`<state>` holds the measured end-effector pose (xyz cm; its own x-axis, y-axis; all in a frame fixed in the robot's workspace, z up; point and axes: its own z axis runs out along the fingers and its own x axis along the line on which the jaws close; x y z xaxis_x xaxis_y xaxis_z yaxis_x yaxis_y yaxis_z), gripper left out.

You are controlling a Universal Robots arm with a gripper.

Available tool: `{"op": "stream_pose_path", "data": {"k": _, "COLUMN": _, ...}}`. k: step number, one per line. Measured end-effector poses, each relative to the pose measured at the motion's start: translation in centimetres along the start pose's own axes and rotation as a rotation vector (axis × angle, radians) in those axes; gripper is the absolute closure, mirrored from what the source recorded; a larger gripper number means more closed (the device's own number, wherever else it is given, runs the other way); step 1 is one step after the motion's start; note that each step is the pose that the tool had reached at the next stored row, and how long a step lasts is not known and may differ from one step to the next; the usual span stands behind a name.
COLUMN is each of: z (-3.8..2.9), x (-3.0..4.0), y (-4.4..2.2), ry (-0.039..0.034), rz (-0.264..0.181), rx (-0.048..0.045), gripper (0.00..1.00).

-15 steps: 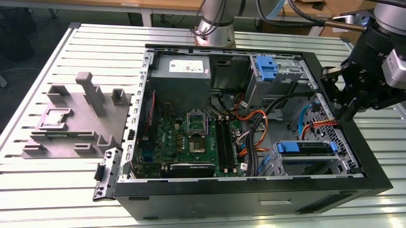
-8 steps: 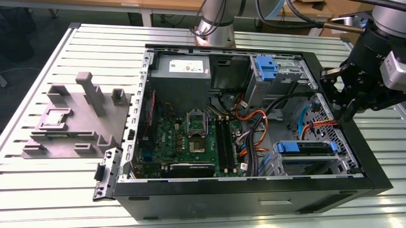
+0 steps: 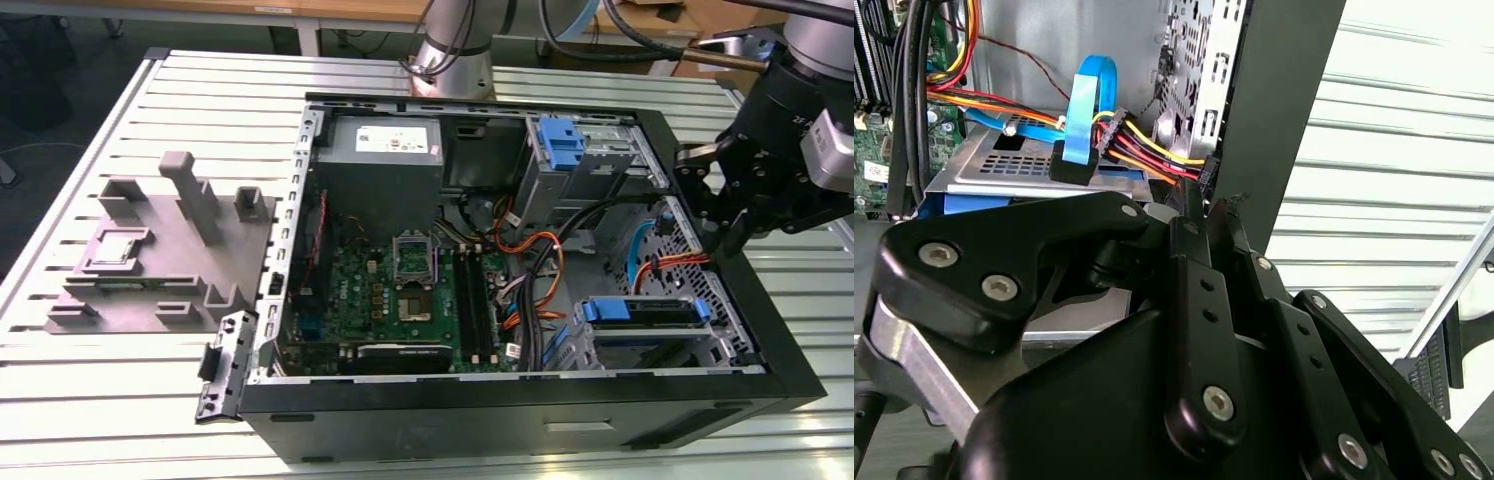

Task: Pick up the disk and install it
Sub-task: 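Insert the first disk wire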

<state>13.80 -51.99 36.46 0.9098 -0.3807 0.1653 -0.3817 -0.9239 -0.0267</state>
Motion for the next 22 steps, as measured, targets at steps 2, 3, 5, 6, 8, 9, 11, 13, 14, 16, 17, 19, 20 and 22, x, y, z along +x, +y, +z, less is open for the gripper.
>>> {"op": "stream_pose_path", "data": {"k": 2, "z": 0.02, "x": 0.0, "y": 0.0, "ry": -0.0001, "rz": -0.004, "rx": 0.0006, "gripper": 0.76}}
{"op": "stream_pose_path", "data": {"k": 3, "z": 0.04, "x": 0.0, "y": 0.0, "ry": -0.0003, "rz": -0.011, "rx": 0.0019, "gripper": 0.76}}
{"op": "stream_pose_path", "data": {"k": 5, "z": 0.06, "x": -0.01, "y": 0.0, "ry": -0.0005, "rz": -0.021, "rx": 0.0034, "gripper": 0.76}}
{"op": "stream_pose_path", "data": {"k": 6, "z": 0.06, "x": -0.01, "y": 0.0, "ry": -0.0005, "rz": -0.021, "rx": 0.0034, "gripper": 0.76}}
{"op": "stream_pose_path", "data": {"k": 8, "z": 0.07, "x": -0.01, "y": 0.0, "ry": 0.0002, "rz": -0.021, "rx": 0.0037, "gripper": 0.76}}
{"op": "stream_pose_path", "data": {"k": 9, "z": 0.07, "x": -0.01, "y": 0.0, "ry": 0.0002, "rz": -0.021, "rx": 0.0037, "gripper": 0.76}}
{"op": "stream_pose_path", "data": {"k": 11, "z": 0.07, "x": -0.01, "y": 0.0, "ry": 0.0003, "rz": -0.021, "rx": 0.0038, "gripper": 0.76}}
{"op": "stream_pose_path", "data": {"k": 13, "z": 0.07, "x": -0.01, "y": 0.0, "ry": 0.0004, "rz": -0.021, "rx": 0.0038, "gripper": 0.76}}
{"op": "stream_pose_path", "data": {"k": 14, "z": 0.07, "x": -0.01, "y": 0.0, "ry": 0.0004, "rz": -0.021, "rx": 0.0038, "gripper": 0.76}}
{"op": "stream_pose_path", "data": {"k": 16, "z": 0.07, "x": -0.01, "y": 0.0, "ry": 0.0005, "rz": -0.021, "rx": 0.0038, "gripper": 0.76}}
{"op": "stream_pose_path", "data": {"k": 17, "z": 0.07, "x": -0.01, "y": 0.0, "ry": 0.0005, "rz": -0.021, "rx": 0.0039, "gripper": 0.76}}
{"op": "stream_pose_path", "data": {"k": 19, "z": 0.07, "x": -0.01, "y": 0.0, "ry": 0.0006, "rz": -0.021, "rx": 0.0039, "gripper": 0.76}}
{"op": "stream_pose_path", "data": {"k": 20, "z": 0.07, "x": -0.01, "y": 0.0, "ry": 0.0006, "rz": -0.021, "rx": 0.0039, "gripper": 0.76}}
{"op": "stream_pose_path", "data": {"k": 22, "z": 0.07, "x": -0.01, "y": 0.0, "ry": 0.0007, "rz": -0.021, "rx": 0.004, "gripper": 0.76}}
